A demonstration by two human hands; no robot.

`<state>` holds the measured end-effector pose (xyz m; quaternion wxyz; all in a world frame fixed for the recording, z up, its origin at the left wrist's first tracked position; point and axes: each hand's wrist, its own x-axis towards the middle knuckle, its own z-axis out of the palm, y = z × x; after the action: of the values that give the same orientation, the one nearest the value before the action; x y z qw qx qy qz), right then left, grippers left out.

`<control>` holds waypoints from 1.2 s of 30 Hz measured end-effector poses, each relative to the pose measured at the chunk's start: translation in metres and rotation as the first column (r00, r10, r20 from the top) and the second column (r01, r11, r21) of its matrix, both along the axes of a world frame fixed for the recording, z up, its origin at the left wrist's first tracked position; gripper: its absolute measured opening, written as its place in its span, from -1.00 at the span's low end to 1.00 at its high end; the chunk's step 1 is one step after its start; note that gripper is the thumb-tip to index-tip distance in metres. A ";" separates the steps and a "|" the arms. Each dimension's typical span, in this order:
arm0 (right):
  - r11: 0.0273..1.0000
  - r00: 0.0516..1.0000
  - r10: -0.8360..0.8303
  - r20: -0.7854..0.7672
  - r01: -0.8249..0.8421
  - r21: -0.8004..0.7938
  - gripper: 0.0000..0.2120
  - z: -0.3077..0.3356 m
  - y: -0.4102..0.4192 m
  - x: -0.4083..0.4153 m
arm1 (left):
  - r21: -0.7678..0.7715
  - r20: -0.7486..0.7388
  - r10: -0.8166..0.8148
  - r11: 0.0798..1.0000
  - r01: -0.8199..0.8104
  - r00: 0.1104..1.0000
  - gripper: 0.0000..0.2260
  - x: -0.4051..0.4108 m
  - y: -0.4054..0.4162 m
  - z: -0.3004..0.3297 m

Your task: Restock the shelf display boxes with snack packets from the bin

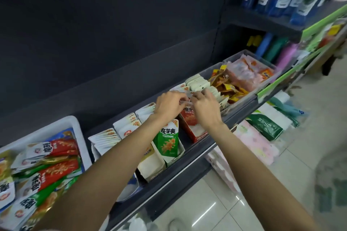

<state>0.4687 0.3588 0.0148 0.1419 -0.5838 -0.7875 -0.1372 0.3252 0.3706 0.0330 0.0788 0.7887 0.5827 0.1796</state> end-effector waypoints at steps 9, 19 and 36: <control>0.991 0.931 0.075 -0.356 -0.030 0.130 -0.90 0.002 -0.013 0.008 | 0.153 0.102 0.041 0.987 -0.056 0.994 -0.80 -0.006 -0.012 0.020; 0.795 0.626 0.310 -0.716 -0.584 -0.167 -0.89 0.037 -0.119 -0.088 | 0.496 0.307 0.191 0.804 -0.329 0.932 -0.80 -0.145 -0.181 0.028; 0.615 0.690 0.722 -0.053 -0.674 -0.410 -0.57 -0.032 -0.161 -0.345 | -0.237 -0.111 0.747 0.621 -0.747 0.656 -0.59 -0.284 -0.286 -0.058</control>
<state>0.1234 0.1977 -0.0170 0.0156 -0.2378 -0.9695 0.0580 0.0415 0.0851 -0.0250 0.1000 0.4581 0.8755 0.1168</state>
